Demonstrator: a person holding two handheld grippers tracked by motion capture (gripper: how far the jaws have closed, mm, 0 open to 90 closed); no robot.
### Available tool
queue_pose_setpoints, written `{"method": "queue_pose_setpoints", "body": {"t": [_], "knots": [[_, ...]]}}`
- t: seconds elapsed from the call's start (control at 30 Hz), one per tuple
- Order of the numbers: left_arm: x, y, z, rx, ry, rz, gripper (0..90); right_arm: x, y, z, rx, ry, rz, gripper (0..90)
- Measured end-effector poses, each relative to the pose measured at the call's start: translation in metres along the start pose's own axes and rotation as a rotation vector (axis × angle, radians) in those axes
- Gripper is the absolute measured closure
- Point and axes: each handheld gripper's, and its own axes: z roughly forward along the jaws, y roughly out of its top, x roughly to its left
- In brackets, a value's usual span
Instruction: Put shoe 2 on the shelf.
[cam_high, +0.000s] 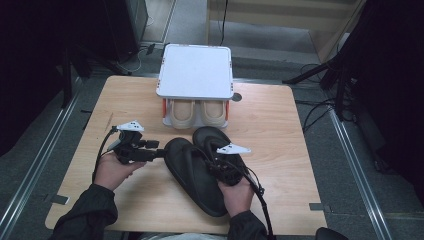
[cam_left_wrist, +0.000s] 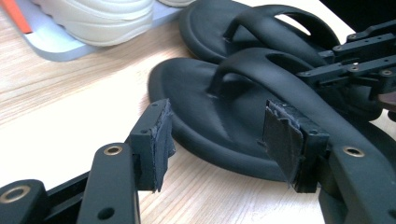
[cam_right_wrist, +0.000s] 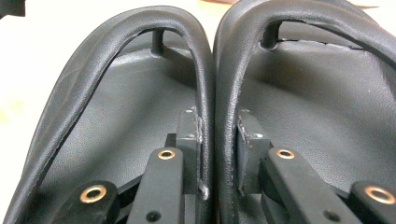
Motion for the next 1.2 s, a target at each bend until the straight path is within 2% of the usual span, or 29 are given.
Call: {"method": "queue_pose_setpoints", "body": {"t": [0.07,0.2,0.3,0.43,0.57,0.67,0.83,0.9,1.07,1.2], "knots": [[0.001,-0.001,-0.002,-0.003,0.007,-0.015,42.5,-0.002,0.003,-0.003,0.005,0.026,-0.028,76.1],[0.004,-0.001,-0.006,-0.01,0.016,-0.017,42.3,-0.006,0.012,-0.01,0.021,0.088,-0.095,76.0],[0.006,-0.002,-0.009,-0.018,0.028,-0.024,42.0,-0.011,0.02,-0.014,0.045,0.131,-0.161,76.1],[0.01,-0.003,-0.012,-0.008,0.055,-0.025,41.7,-0.019,0.031,-0.017,0.064,0.226,-0.239,76.0],[0.013,-0.004,-0.015,-0.018,0.062,-0.039,41.5,-0.025,0.039,-0.014,0.118,0.319,-0.306,76.0],[0.017,-0.005,-0.018,-0.024,0.073,-0.041,41.4,-0.029,0.042,-0.011,0.137,0.378,-0.359,76.0],[0.024,-0.007,-0.022,-0.027,0.097,-0.056,41.1,-0.033,0.051,-0.007,0.156,0.424,-0.373,76.0],[0.027,-0.008,-0.025,-0.031,0.096,-0.075,40.8,-0.032,0.057,-0.007,0.158,0.443,-0.382,75.9],[0.03,-0.011,-0.032,-0.048,0.111,-0.092,40.6,-0.026,0.075,-0.008,0.173,0.468,-0.438,75.9],[0.032,-0.015,-0.033,-0.036,0.112,-0.102,40.3,-0.021,0.091,-0.011,0.168,0.486,-0.471,75.9]]}}
